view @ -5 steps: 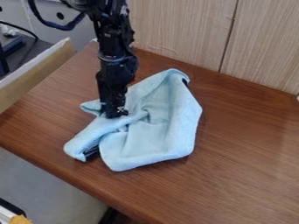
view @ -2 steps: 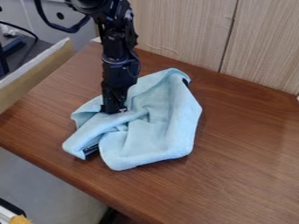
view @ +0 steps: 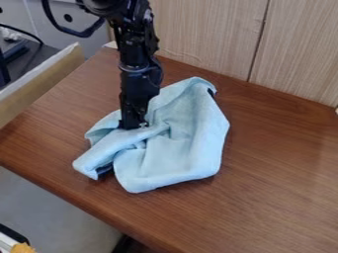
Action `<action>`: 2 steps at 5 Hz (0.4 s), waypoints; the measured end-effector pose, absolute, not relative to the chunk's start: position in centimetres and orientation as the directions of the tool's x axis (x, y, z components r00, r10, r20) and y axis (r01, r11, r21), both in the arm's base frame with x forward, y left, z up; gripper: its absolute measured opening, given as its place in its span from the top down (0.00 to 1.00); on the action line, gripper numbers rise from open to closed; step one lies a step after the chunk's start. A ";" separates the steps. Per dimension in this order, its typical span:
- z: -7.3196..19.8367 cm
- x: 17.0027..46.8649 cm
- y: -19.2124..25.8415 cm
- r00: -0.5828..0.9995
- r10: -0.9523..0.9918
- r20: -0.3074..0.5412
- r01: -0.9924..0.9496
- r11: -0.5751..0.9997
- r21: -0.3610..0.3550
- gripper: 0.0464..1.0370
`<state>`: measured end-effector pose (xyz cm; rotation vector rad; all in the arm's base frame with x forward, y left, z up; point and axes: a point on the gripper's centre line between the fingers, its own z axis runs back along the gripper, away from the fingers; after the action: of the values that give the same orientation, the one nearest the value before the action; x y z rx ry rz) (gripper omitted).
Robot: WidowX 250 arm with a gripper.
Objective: Unfold the cloth from right to left
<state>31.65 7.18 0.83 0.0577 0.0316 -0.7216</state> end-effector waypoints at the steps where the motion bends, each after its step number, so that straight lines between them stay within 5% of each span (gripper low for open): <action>1: 2.5 33.3 7.1 0.755 -0.656 0.009 0.654 0.754 0.060 0.98; 2: 4.5 34.9 8.9 0.789 -0.611 0.059 0.607 0.791 0.080 0.98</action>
<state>34.87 8.95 4.46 0.0576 -0.0836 -0.6562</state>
